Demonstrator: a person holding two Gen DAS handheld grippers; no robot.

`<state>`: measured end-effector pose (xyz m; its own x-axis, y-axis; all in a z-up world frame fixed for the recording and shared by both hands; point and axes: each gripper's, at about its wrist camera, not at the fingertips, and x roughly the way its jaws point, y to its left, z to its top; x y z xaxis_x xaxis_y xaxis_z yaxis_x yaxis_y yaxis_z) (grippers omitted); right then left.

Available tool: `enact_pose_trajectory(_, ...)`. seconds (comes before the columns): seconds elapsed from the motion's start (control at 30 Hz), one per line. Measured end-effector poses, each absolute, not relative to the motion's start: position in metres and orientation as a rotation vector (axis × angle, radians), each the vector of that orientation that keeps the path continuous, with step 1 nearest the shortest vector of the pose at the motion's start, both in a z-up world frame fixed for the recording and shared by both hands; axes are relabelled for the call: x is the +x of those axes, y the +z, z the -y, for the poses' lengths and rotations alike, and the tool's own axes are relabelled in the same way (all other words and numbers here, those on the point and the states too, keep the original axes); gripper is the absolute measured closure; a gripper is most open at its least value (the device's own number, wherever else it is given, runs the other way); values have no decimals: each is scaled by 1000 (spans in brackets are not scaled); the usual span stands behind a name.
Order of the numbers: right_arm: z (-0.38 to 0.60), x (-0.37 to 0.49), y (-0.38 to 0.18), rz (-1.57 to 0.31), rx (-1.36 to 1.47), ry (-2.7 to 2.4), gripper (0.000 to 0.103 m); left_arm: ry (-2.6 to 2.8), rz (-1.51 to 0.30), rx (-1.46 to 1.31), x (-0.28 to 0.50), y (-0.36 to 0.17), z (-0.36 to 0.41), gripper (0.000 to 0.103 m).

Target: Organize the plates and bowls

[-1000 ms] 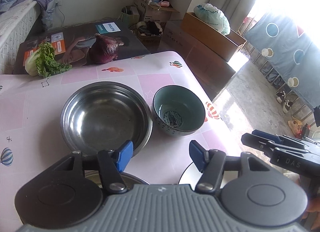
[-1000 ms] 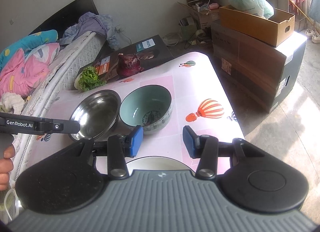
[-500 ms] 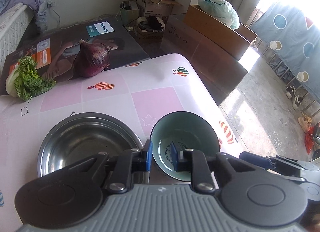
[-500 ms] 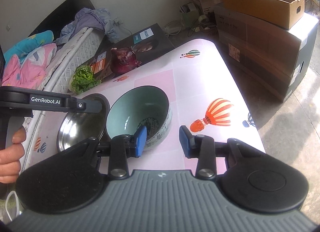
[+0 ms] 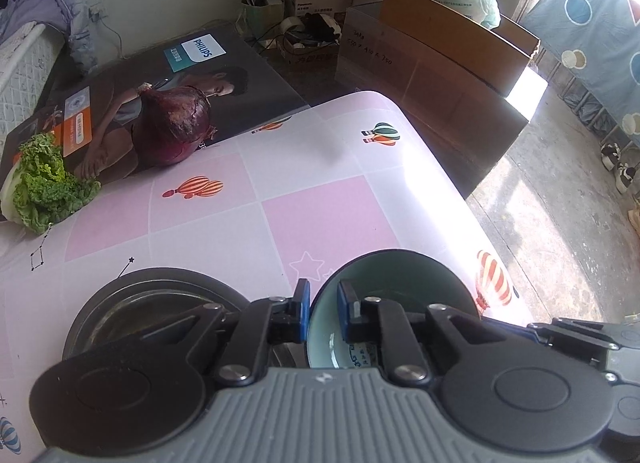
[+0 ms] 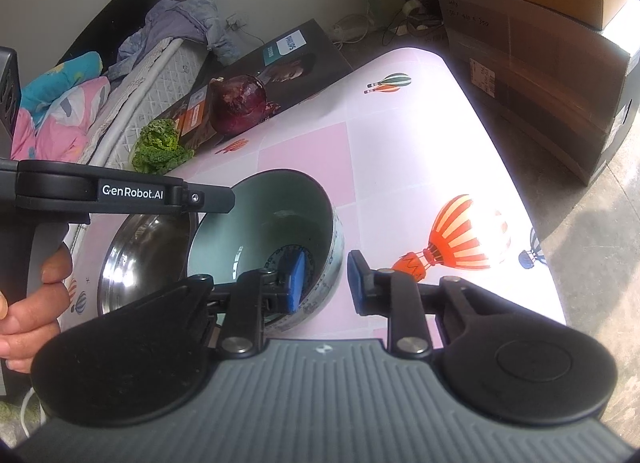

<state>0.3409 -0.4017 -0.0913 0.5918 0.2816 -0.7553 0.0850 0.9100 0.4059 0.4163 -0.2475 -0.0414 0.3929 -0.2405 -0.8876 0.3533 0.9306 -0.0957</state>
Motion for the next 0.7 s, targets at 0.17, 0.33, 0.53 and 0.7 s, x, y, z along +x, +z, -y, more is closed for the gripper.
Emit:
enact_pose_trajectory(0.17, 402, 342, -95, -944, 445, 128, 84, -367, -1114, 121, 416, -43, 249, 88)
enact_pose_trajectory(0.33, 404, 340, -93, -937, 425, 123, 87, -387, -1140, 109, 410, -41, 248, 88)
enact_pose_trajectory(0.53, 418, 329, -90, -930, 408, 98, 93, -447, -1192, 92, 390, -43, 247, 88)
enact_pose_trajectory(0.7, 419, 325, -91, -948, 409, 98, 91, -448, -1228, 124, 384, -49, 251, 88)
